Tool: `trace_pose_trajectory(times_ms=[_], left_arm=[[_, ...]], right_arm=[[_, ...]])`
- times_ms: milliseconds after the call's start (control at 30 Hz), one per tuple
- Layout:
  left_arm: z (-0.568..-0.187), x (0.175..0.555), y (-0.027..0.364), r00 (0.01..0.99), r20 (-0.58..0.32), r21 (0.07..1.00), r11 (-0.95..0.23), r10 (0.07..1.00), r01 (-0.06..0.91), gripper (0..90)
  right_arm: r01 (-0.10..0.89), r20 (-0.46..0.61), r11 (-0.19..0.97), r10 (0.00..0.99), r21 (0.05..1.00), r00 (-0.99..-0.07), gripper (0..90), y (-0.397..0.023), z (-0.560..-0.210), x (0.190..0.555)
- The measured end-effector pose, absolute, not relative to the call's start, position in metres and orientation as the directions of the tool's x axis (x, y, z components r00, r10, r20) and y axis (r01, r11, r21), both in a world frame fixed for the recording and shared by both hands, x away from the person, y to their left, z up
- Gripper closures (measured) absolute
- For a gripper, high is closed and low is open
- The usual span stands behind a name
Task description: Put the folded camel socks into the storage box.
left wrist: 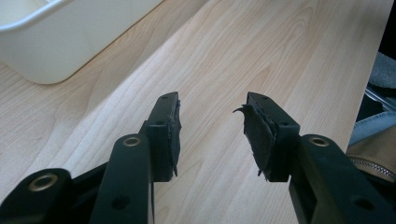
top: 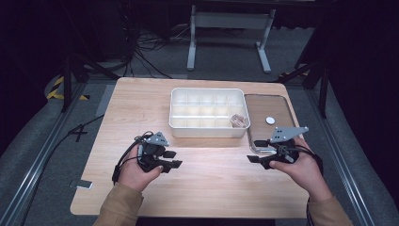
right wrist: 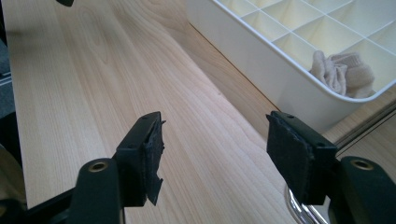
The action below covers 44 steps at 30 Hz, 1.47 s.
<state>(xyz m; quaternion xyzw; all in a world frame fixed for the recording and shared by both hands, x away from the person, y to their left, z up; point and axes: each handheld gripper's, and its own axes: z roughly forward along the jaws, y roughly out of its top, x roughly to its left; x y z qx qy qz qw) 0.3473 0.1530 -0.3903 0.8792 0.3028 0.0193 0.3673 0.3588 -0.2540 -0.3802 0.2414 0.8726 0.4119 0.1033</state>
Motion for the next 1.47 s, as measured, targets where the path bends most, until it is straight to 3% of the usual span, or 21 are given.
trace_pose_trajectory(times_ms=[433,967,1467], left_arm=[[-0.392,0.35,0.152,0.817,-0.185,0.65,-0.556,0.546,0.518,56.0],[-0.411,0.356,0.149,0.805,-0.186,0.611,-0.576,0.563,0.543,55.9],[-0.423,0.361,0.15,0.796,-0.184,0.571,-0.596,0.577,0.565,53.3]], right_arm=[[0.307,0.012,0.555,0.471,0.773,-0.882,37.5,-0.239,-0.42,0.335],[0.304,-0.02,0.555,0.502,0.774,-0.865,39.3,-0.237,-0.481,0.332],[0.35,0.013,0.551,0.523,0.758,-0.852,36.1,-0.233,-0.486,0.333]])
